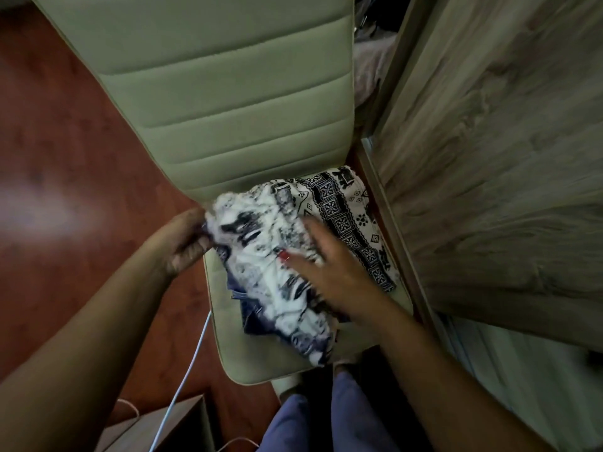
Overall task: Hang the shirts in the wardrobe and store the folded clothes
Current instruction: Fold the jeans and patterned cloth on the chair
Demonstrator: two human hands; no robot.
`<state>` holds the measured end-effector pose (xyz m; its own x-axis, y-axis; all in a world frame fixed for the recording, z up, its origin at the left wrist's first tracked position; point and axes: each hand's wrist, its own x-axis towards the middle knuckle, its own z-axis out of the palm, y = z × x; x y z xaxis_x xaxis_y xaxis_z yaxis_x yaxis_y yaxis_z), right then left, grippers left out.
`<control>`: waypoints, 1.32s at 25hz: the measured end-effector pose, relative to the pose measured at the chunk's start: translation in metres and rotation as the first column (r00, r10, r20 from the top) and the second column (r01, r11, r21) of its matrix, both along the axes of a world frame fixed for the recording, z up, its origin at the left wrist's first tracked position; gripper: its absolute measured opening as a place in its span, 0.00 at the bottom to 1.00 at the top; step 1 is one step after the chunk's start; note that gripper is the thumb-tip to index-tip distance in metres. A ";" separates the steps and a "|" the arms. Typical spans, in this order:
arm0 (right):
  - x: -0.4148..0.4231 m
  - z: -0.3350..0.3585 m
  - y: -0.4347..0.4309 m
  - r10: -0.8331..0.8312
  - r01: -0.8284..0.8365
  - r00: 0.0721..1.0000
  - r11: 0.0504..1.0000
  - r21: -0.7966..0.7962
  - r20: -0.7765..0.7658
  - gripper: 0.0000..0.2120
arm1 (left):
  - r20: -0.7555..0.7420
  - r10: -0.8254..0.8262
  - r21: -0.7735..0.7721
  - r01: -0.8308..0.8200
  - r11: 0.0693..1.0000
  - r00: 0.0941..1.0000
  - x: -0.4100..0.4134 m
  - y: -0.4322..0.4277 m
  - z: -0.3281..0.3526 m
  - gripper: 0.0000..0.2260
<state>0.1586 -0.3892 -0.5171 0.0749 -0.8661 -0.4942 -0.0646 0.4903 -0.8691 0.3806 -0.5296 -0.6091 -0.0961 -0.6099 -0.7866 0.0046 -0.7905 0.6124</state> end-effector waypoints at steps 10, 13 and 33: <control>-0.118 -0.134 -0.010 -0.208 0.234 0.913 0.972 0.035 -0.352 0.28 | 0.245 0.080 -0.395 0.025 0.918 0.966 -0.072 0.074 -0.005 0.19; -0.121 -0.136 -0.014 -0.184 0.211 0.922 0.977 0.043 -0.341 0.28 | 0.388 -0.022 -0.325 0.159 0.932 0.921 -0.085 0.077 -0.017 0.20; -0.052 -0.129 0.002 -0.190 0.226 0.914 0.972 0.062 -0.359 0.24 | 0.674 0.040 -0.364 0.284 0.887 0.737 -0.054 0.074 -0.022 0.14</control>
<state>0.1065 -0.3876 -0.6460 -0.2942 -0.7883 -0.5405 -0.2418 0.6085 -0.7558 0.3264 -0.4557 -0.6308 0.2375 -0.9068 -0.3482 -0.5967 -0.4190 0.6844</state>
